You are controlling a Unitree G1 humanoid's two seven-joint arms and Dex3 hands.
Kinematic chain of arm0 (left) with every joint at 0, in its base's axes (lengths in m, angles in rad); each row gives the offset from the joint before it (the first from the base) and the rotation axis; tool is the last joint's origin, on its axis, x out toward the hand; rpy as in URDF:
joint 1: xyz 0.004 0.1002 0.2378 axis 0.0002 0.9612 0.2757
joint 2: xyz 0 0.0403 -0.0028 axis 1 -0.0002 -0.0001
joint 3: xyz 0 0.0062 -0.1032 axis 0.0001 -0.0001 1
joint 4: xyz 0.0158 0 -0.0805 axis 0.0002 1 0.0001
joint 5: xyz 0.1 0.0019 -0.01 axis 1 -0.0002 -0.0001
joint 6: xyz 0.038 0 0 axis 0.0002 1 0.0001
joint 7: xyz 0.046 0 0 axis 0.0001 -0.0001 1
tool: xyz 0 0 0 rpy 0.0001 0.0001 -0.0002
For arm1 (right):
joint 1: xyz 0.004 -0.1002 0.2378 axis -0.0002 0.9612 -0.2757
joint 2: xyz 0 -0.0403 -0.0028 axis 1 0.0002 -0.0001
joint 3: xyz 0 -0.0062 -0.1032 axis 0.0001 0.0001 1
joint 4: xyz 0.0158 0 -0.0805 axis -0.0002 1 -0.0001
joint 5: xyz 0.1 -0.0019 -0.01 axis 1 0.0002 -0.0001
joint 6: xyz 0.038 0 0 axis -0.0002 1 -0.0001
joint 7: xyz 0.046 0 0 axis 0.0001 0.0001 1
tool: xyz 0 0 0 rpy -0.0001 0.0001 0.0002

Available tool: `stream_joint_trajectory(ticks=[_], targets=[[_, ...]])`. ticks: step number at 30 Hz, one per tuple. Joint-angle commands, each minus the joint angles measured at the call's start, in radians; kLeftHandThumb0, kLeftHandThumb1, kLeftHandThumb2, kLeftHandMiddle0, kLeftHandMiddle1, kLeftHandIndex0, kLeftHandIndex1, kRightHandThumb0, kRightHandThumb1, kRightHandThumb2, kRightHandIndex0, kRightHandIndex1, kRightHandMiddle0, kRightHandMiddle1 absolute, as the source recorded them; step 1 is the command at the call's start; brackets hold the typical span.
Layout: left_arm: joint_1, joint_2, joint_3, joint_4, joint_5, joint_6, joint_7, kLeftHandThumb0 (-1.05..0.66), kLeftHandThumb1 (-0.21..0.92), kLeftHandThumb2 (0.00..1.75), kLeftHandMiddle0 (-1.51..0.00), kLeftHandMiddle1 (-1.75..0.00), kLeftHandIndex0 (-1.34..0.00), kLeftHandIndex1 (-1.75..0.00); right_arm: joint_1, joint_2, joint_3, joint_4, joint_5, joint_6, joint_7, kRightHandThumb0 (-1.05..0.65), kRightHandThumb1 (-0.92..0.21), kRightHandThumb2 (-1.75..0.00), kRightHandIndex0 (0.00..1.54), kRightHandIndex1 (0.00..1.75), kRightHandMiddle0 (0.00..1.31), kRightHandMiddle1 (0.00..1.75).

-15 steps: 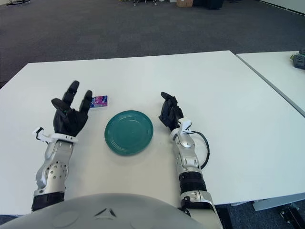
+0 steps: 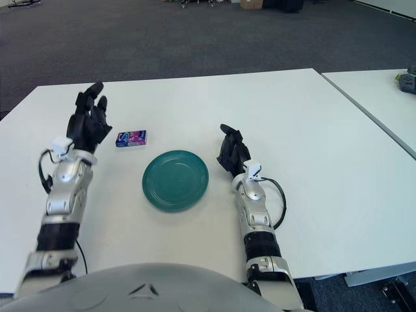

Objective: Put the gum into the plate.

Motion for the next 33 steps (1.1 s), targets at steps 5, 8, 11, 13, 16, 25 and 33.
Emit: stream_joint_trajectory(ticks=[5, 8, 11, 13, 16, 25, 33], targets=[[-0.168, 0.157, -0.072, 0.191, 0.138, -0.064, -0.090, -1.04, 0.92, 0.95, -0.22, 0.00, 0.00, -0.68, 0.008, 0.004, -0.014, 0.094, 0.006, 0.015, -0.006, -0.88, -0.92, -0.91, 0.07, 0.00, 0.00, 0.13], [-0.210, 0.197, -0.113, 0.262, 0.183, -0.075, -0.126, -1.05, 0.92, 0.94, -0.22, 0.00, 0.00, -0.66, 0.001, 0.006, -0.016, 0.110, 0.004, 0.007, -0.008, -0.88, -0.92, -0.92, 0.07, 0.00, 0.00, 0.12], [-0.309, 0.243, -0.204, 0.456, 0.299, -0.122, -0.129, -1.05, 0.92, 0.93, -0.21, 0.00, 0.00, -0.64, -0.007, 0.007, -0.016, 0.127, 0.000, -0.002, -0.011, -0.88, -0.92, -0.92, 0.06, 0.00, 0.00, 0.11], [-0.387, 0.264, -0.283, 0.617, 0.401, -0.151, -0.102, -1.05, 0.92, 0.91, -0.20, 0.00, 0.00, -0.64, -0.011, 0.008, -0.016, 0.138, -0.003, -0.007, -0.012, -0.89, -0.92, -0.93, 0.06, 0.00, 0.00, 0.10], [-0.459, 0.276, -0.366, 0.754, 0.500, -0.171, -0.068, -1.05, 0.92, 0.87, -0.18, 0.00, 0.00, -0.66, -0.015, 0.009, -0.014, 0.150, -0.005, -0.014, -0.013, -0.88, -0.92, -0.93, 0.06, 0.00, 0.00, 0.09], [-0.557, 0.269, -0.515, 0.990, 0.649, -0.246, 0.001, -1.05, 0.92, 0.79, -0.14, 0.00, 0.00, -0.69, -0.009, 0.008, -0.017, 0.163, 0.003, -0.032, -0.004, -0.87, -0.92, -0.93, 0.05, 0.00, 0.00, 0.10], [-0.600, 0.249, -0.581, 1.107, 0.697, -0.270, 0.020, -1.05, 0.92, 0.80, -0.07, 0.00, 0.00, -0.62, -0.014, 0.004, -0.023, 0.189, 0.008, -0.045, 0.004, -0.87, -0.92, -0.92, 0.04, 0.00, 0.00, 0.09]])
